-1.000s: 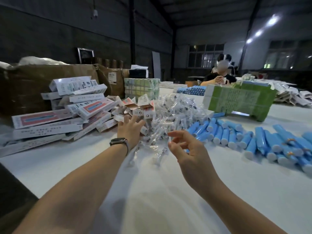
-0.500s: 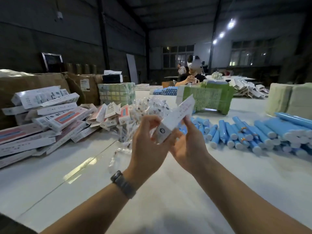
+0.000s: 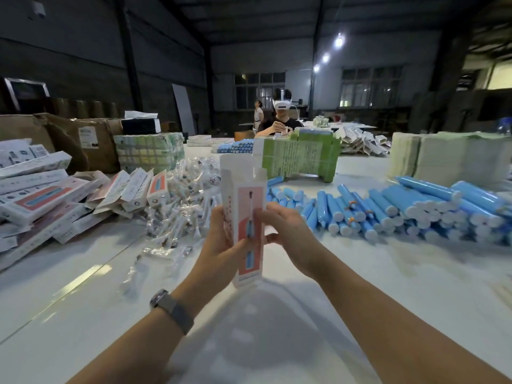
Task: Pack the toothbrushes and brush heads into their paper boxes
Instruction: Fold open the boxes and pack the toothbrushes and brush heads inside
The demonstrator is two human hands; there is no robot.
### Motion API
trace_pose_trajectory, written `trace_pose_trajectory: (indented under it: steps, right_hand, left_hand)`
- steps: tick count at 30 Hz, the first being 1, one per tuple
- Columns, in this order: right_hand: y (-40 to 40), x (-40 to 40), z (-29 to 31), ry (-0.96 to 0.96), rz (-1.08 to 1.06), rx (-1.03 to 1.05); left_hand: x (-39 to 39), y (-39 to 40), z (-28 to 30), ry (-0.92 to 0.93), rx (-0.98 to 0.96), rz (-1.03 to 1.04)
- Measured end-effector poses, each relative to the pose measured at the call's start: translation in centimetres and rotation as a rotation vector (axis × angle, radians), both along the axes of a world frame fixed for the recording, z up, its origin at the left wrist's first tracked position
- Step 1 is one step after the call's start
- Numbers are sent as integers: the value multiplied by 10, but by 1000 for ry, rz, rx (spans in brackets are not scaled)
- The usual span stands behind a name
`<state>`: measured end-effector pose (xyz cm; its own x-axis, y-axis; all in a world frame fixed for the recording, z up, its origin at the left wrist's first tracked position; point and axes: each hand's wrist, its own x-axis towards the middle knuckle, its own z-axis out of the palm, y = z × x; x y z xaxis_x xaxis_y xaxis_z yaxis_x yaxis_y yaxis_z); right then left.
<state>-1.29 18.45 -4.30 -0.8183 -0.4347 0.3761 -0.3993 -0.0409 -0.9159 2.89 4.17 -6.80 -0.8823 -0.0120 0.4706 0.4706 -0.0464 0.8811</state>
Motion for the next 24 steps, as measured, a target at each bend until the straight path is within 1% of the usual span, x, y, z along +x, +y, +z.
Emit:
trace_pose_trajectory:
  steps: [1, 2, 3, 4, 5, 6, 7, 8, 9, 11, 12, 16, 19, 22, 24]
  right_hand:
    - [3, -5, 0, -26, -17, -27]
    - [7, -11, 0, -43, -88, -66]
    - [12, -20, 0, -47, -222, -86]
    - [18, -31, -1, -20, -404, -48]
    - [25, -43, -3, 46, -594, 90]
    - [33, -55, -6, 111, -744, 322]
    - [40, -64, -11, 147, -800, 578]
    - [45, -71, -16, 144, -786, 800]
    - [48, -76, -19, 131, -754, 971]
    - [50, -81, -26, 144, -710, 1194]
    - [50, -83, -28, 162, -714, 1244]
    - [45, -79, -22, 234, -800, 1309]
    - [43, -69, -11, 234, -819, 1289]
    - [45, -61, -3, 181, -848, 1231]
    - [47, -56, -5, 95, -839, 1264]
  left_hand:
    - [0, -2, -1, -21, -9, -10]
    - [-1, -4, -3, -50, -10, -13]
    - [-2, -7, -5, -81, -1, -18]
    - [-3, -9, -7, -109, 16, -29]
    - [-3, -10, -9, -125, 35, -42]
    - [-4, -11, -10, -131, 48, -52]
    - [-6, -11, -10, -130, 52, -60]
    - [-7, -11, -11, -128, 48, -70]
    - [-8, -12, -12, -127, 45, -82]
    - [-11, -12, -13, -119, 46, -113]
    - [-13, -12, -15, -109, 42, -124]
    - [-16, -12, -17, -72, 3, -112]
    - [-17, -11, -17, -64, -8, -98]
    - [-16, -10, -16, -55, -60, -70]
    - [-15, -10, -15, -34, -86, -55]
